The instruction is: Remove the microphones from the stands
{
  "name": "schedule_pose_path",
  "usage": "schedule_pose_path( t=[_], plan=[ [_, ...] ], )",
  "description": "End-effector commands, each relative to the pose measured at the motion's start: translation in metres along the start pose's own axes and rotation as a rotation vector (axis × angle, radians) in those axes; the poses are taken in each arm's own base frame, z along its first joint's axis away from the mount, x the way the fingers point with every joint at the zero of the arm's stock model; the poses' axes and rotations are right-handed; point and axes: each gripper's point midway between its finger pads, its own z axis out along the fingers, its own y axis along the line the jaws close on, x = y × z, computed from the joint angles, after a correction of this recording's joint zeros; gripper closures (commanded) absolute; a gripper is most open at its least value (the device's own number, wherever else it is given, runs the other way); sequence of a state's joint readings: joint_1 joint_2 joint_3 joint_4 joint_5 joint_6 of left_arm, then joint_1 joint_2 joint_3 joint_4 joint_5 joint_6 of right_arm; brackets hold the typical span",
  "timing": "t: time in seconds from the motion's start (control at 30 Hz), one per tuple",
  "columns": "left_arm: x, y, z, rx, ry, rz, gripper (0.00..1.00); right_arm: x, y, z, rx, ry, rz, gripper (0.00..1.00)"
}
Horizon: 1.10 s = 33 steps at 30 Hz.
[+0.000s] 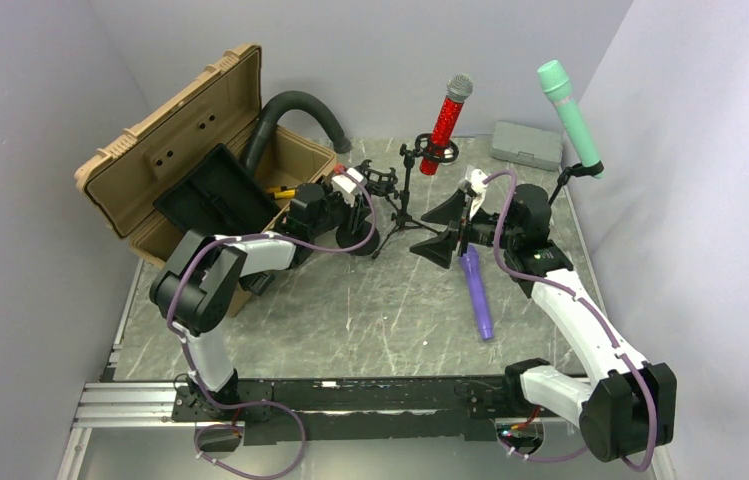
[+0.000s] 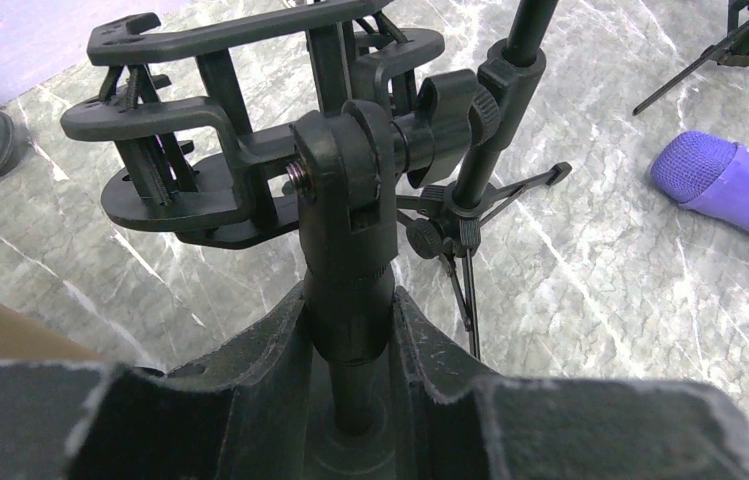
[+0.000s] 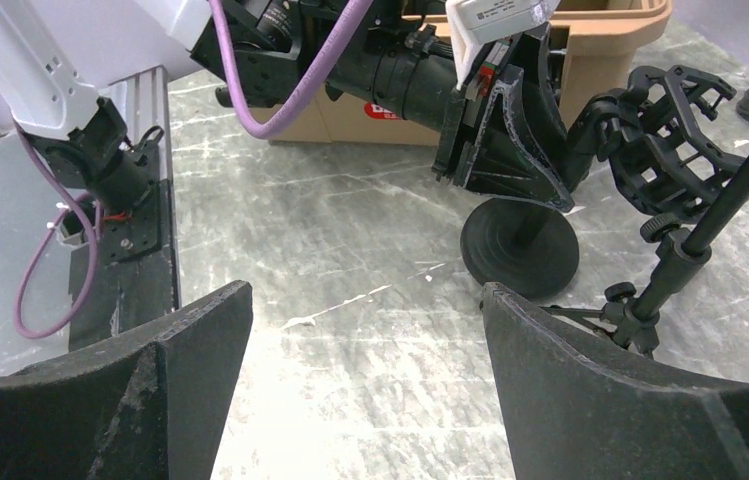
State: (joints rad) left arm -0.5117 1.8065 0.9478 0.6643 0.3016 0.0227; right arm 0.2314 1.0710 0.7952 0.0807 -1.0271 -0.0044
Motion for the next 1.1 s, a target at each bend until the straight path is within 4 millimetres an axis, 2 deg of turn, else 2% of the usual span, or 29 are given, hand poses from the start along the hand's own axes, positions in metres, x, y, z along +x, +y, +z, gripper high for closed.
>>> schedule_pose_path(
  t=[0.0, 0.13, 0.3, 0.43, 0.73, 0.8, 1.07],
  plan=[
    [-0.036, 0.034, -0.002, -0.110, -0.096, 0.044, 0.71, -0.014, 0.005, -0.003, -0.014, -0.041, -0.069, 0.13],
    [-0.039, 0.030, -0.007, -0.104, -0.095, 0.022, 0.59, -0.014, 0.004, -0.003, -0.014, -0.041, -0.069, 0.13],
    [-0.046, 0.030, -0.013, -0.117, -0.093, 0.013, 0.36, -0.014, 0.005, -0.003, -0.013, -0.042, -0.072, 0.13],
    [-0.047, 0.031, -0.019, -0.132, -0.094, 0.016, 0.25, -0.014, 0.005, -0.003, -0.012, -0.042, -0.073, 0.13],
    [-0.063, 0.023, -0.034, -0.106, -0.112, 0.061, 0.08, -0.015, -0.002, -0.002, 0.017, -0.040, -0.066, 0.13],
    [-0.067, 0.020, -0.037, -0.092, -0.111, 0.066, 0.02, -0.015, -0.006, -0.002, 0.028, -0.037, -0.063, 0.13],
    [-0.083, 0.009, -0.055, -0.050, -0.091, 0.120, 0.01, -0.022, -0.024, 0.002, 0.093, -0.031, -0.052, 0.13]
  ],
)
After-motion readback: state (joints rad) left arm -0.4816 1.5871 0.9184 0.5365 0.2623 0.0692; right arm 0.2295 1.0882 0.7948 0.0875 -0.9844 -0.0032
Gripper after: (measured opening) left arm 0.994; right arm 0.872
